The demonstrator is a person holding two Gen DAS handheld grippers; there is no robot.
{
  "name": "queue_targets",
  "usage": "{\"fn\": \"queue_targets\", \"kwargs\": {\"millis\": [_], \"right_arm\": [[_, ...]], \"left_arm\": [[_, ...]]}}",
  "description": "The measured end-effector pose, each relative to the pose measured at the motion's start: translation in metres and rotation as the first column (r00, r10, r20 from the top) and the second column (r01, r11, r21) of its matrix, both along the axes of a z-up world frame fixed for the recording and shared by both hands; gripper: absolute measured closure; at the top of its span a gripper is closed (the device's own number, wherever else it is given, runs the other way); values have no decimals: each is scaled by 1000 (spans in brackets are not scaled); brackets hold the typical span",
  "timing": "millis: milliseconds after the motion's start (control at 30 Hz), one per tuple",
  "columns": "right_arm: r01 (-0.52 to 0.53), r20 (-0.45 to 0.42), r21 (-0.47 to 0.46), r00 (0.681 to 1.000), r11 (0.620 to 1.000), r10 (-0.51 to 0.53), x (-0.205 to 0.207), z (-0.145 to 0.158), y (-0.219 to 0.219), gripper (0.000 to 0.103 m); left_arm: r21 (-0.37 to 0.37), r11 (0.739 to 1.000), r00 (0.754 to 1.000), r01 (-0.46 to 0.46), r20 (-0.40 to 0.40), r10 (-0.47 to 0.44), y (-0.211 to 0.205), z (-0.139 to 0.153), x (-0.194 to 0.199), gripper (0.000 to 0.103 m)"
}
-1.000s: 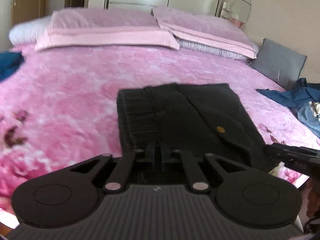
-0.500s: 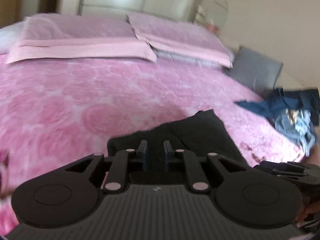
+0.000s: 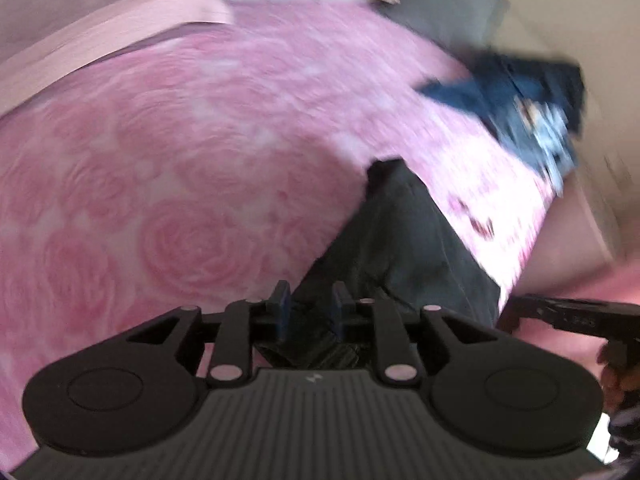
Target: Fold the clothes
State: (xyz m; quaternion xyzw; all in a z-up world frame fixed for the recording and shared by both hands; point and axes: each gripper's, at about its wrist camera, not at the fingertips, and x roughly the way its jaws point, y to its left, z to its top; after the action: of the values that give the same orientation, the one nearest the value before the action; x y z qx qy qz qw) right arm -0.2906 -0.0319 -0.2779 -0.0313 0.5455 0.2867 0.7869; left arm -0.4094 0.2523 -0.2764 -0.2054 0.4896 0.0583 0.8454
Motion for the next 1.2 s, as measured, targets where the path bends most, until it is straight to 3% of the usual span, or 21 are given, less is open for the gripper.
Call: {"fn": "queue_targets", "kwargs": {"millis": [133,233,333,467,533,600,700,867,900,933,967,1000,1067,1200], "right_arm": [[225,-103,42,970,973,-220,-49,3,-24,70],[324,-203,53,930,945,-308,-75,-9,-24,70],[414,-221,102,896,904,-385,-91,-31,-25,70],[542,-230,163,834,825,-502,-106,-66,-26,70],[595,-222,213,802,775,-555,-110,-74,-33,70],[613,-197,263,790,745,-580,-111,-76,-37,70],[637,-182,326,768,699,-614,-112,-84,-44,69],[705,-240,409,696,580,-677,-113,-105,-48,69],[717,-253,416,683,560,-686,-113,-109,-49,70],[727,-266,423,670,541,-693,-113,-112,-49,70],[728,-271,428,669,536,-692,-113,-113,-49,72],[716,-247,420,682,558,-689,-113,-110,-47,88],[692,-199,402,706,600,-680,-113,-105,-42,95],[635,-43,309,753,708,-656,-117,-91,-24,99]], "left_arm": [[-6,985,984,171,-46,-172,6,6,20,72],[-42,974,973,224,-54,-226,9,-3,29,64],[-78,959,960,271,-47,-275,14,-28,37,62],[-173,954,965,245,-49,-257,30,-61,44,64],[-231,946,971,229,-11,-238,42,-69,46,64],[-314,924,974,219,24,-223,52,-78,49,64],[-450,870,978,202,46,-203,61,-100,54,64],[-541,821,981,185,57,-183,69,-127,60,67],[-558,810,982,181,59,-179,71,-133,61,69],[-574,799,983,178,61,-175,72,-138,62,78],[-552,809,978,202,77,-192,70,-136,62,86],[-519,822,972,233,95,-216,68,-132,62,90],[-451,843,956,293,128,-264,62,-124,62,97],[-291,870,917,397,161,-365,48,-119,54,95]]}}
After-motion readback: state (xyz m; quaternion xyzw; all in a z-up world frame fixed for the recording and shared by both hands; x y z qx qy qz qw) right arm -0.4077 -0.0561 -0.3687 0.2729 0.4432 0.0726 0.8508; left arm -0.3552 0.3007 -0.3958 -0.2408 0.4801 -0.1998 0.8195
